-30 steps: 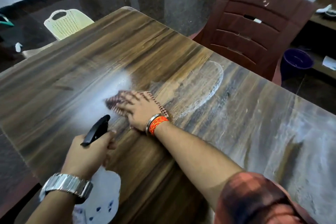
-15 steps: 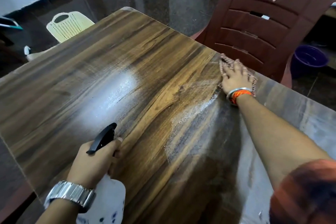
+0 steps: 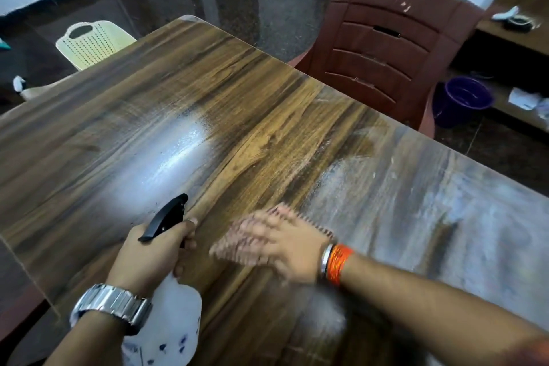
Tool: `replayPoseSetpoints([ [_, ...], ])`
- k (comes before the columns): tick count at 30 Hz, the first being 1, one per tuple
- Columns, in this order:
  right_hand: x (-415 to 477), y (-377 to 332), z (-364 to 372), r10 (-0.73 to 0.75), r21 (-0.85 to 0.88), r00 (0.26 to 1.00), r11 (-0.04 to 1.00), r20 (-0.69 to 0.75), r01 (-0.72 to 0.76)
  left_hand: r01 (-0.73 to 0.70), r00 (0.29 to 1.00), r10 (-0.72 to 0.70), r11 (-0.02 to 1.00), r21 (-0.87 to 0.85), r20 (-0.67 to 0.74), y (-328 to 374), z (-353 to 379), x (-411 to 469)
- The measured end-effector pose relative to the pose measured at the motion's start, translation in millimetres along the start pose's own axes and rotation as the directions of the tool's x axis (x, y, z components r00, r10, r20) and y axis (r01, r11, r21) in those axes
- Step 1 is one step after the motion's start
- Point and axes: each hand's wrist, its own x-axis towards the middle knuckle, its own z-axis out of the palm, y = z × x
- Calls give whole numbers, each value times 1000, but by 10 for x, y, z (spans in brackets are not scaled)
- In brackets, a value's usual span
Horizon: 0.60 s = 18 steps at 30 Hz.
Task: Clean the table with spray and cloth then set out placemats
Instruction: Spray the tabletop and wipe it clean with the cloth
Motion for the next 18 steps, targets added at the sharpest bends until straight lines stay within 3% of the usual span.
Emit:
replayPoseSetpoints([
  [2,-129,824,-130,266,5,957,964,-118,-267,-8,1000,7,1000,-4,-27,-93,-32,-36],
  [3,-250,1240,-207,459,52,875,888,-154,-457,-10,999,10,1000,0,-34,-125,-39,-71],
  [5,-594,1772,-267,814,163,569,581,-116,-798,-11,1000,12,1000,17,-27,-203,-75,-164],
  [6,-770,1912,-223,913,193,403,408,-65,-893,-9,999,9,1000,14,-31,-233,-90,-233],
  [7,-865,1979,-177,958,220,286,285,-30,-933,-9,999,9,1000,-4,-41,-284,-101,-291],
  [9,-879,1855,-176,978,224,211,207,-7,-952,8,998,-10,999,-35,-64,-387,-132,-392],
  [11,-741,1555,-176,954,193,299,298,-27,-935,20,997,-24,998,-59,-79,-473,-181,-505],
  [14,-402,978,-176,853,116,519,522,-60,-845,12,996,-17,998,-55,-86,-545,-269,-724],
  [18,234,-167,-158,600,97,800,795,11,-598,-22,992,9,994,-105,-129,-663,-423,-1040],
])
